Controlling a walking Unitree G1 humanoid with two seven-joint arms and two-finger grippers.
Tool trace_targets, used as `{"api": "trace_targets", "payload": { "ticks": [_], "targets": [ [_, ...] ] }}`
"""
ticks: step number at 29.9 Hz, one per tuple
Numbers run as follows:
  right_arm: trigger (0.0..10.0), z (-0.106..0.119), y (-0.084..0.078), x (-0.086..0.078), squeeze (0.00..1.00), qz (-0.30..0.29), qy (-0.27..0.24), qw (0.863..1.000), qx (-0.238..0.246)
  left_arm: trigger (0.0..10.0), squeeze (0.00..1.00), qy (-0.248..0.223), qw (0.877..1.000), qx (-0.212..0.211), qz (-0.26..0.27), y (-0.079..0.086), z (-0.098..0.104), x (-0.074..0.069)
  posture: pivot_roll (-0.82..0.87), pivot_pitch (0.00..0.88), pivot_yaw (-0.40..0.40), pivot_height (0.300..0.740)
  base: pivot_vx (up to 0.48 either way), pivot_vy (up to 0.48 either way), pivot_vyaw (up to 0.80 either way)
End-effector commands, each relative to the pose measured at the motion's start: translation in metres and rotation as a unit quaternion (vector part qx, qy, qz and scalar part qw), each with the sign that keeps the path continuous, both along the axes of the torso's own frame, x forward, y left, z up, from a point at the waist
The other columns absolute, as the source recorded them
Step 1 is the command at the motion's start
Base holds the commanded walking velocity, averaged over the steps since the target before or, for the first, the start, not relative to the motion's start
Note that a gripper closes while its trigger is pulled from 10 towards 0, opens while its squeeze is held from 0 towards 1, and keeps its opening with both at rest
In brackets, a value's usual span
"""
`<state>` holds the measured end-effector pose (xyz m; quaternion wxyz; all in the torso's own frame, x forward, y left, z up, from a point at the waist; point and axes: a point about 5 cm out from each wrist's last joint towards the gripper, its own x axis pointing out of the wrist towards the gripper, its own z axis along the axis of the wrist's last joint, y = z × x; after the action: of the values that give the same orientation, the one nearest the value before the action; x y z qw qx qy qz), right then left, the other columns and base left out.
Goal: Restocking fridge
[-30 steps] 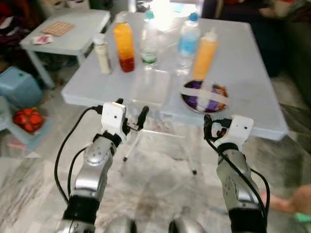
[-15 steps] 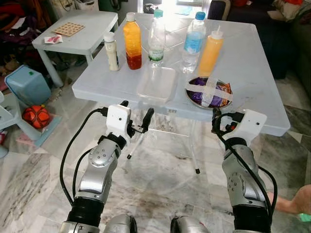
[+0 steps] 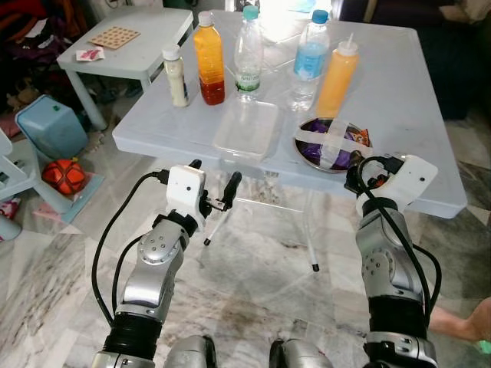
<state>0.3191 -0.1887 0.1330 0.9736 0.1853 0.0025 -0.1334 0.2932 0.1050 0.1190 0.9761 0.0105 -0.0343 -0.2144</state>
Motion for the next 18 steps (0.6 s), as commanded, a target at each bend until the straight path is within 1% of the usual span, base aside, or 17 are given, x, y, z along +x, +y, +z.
{"api": "trace_targets", "payload": {
  "ticks": [1,4,7,14,18],
  "targets": [
    [10.0,0.0,0.002,0.003,0.0,0.0,0.008,1.0,0.012,10.0,0.0,0.001,1.0,0.007,-0.001,0.001,0.001,-0.002,0.05,0.124,0.033,0.74,0.0,0.0,0.0],
    [10.0,0.001,0.007,0.007,0.0,0.005,0.009,1.0,0.021,10.0,0.0,0.002,1.0,0.009,-0.002,0.002,0.001,-0.002,0.05,0.127,0.036,0.74,0.0,0.0,0.0],
    [10.0,0.001,0.015,0.007,0.0,0.008,0.014,0.999,0.038,10.0,0.0,0.002,1.0,0.01,-0.003,0.001,0.001,-0.002,0.06,0.129,0.036,0.74,0.0,0.0,0.0],
    [10.0,-0.002,0.028,-0.003,0.0,0.013,0.02,0.999,0.045,10.0,0.0,0.004,1.0,0.01,-0.004,0.001,0.001,-0.003,0.05,0.134,0.036,0.74,0.0,0.0,0.0],
    [10.0,-0.005,0.027,-0.004,0.0,0.004,0.03,0.998,0.062,10.0,0.0,0.005,1.0,0.009,-0.005,-0.001,0.001,-0.004,0.05,0.135,0.036,0.74,0.0,0.0,0.0]
  ]
}}
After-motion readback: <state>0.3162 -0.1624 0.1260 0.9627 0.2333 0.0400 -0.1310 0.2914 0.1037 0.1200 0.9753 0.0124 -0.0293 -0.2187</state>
